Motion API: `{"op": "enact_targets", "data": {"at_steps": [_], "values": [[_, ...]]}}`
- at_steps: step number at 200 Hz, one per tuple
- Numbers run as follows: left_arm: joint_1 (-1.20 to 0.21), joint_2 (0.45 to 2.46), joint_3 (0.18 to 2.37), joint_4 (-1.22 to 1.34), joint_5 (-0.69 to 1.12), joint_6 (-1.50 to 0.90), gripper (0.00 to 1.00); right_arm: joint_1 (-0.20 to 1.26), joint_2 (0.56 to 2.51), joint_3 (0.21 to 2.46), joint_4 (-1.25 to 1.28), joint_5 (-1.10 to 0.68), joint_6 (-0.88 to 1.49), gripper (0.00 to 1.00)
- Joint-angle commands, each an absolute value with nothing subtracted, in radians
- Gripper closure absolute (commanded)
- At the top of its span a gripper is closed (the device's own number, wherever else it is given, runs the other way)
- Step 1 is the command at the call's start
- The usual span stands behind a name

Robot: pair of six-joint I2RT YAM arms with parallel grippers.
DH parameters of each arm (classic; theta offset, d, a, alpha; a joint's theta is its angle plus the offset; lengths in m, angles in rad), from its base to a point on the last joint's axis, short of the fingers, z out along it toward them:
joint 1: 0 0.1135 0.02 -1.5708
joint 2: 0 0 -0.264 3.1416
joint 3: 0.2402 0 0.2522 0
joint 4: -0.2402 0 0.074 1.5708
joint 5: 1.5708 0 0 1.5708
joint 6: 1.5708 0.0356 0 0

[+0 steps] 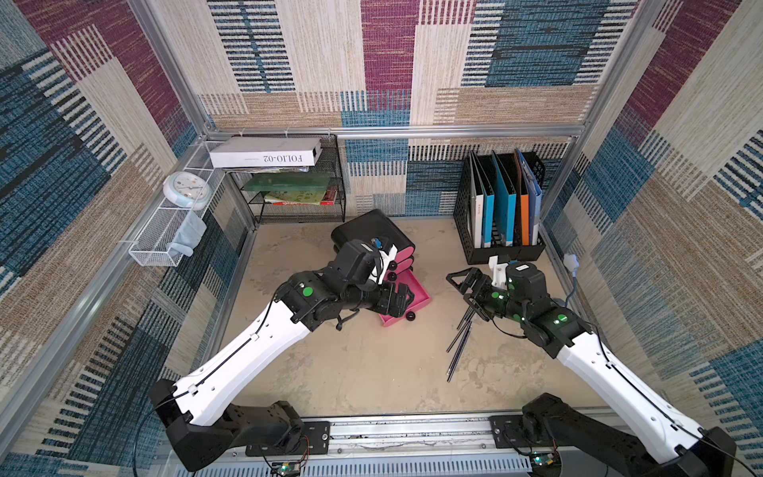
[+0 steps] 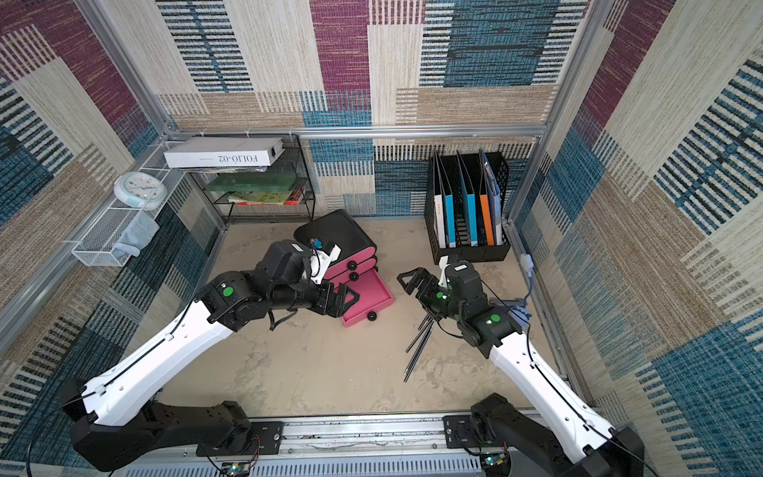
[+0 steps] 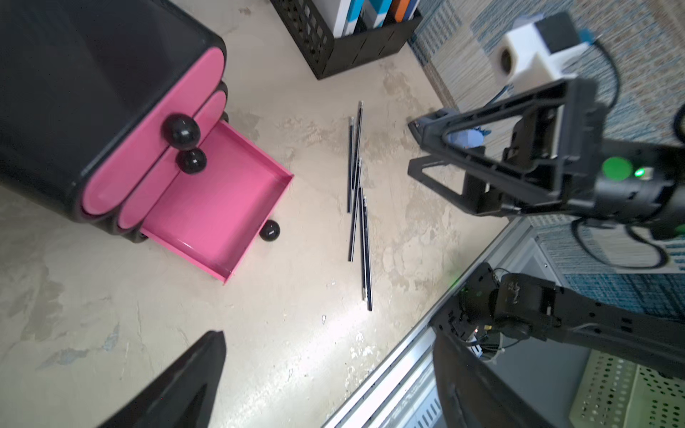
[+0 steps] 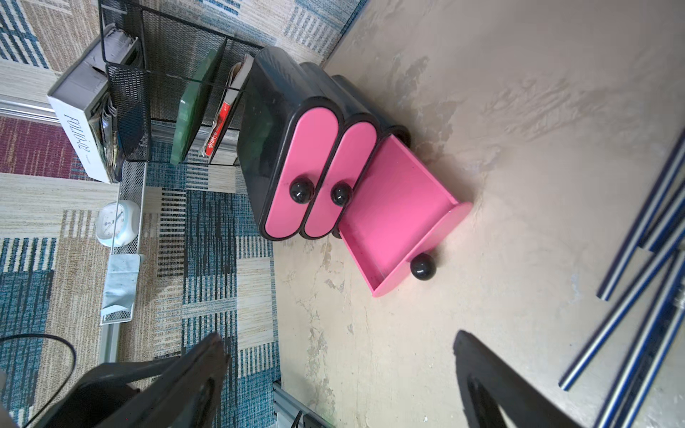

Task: Please place the pencils in the drawer according to their color
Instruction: Pick up the pencil from the center of the board.

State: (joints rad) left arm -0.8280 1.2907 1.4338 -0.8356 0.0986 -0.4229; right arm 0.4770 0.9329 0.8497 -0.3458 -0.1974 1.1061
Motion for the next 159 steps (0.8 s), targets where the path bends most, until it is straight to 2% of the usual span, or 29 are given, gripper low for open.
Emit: {"op": "enact_targets", "data": {"at_steps": [1,83,115,159], "values": [[-0.906,1.288,1.388,-0.812,0.018,-0.467,0.06,0.475,0.890,0.848,-0.461,-0.145,1.133,0.01],[-1.103,1.429,1.260,-0.781,-0.075,-0.532,0.02,0.464,0.845,0.896,-0.549,-0.124,1.126,0.01],[-1.162,1.495,1.271,-0.779,-0.123,-0.522,0.02,0.465,0.869,0.947,-0.612,-0.091,1.072,0.01],[-1.182,1.648,1.338,-0.748,-0.167,-0.470,0.01,0.456,0.858,0.886,-0.598,-0.080,1.079,0.01]]}}
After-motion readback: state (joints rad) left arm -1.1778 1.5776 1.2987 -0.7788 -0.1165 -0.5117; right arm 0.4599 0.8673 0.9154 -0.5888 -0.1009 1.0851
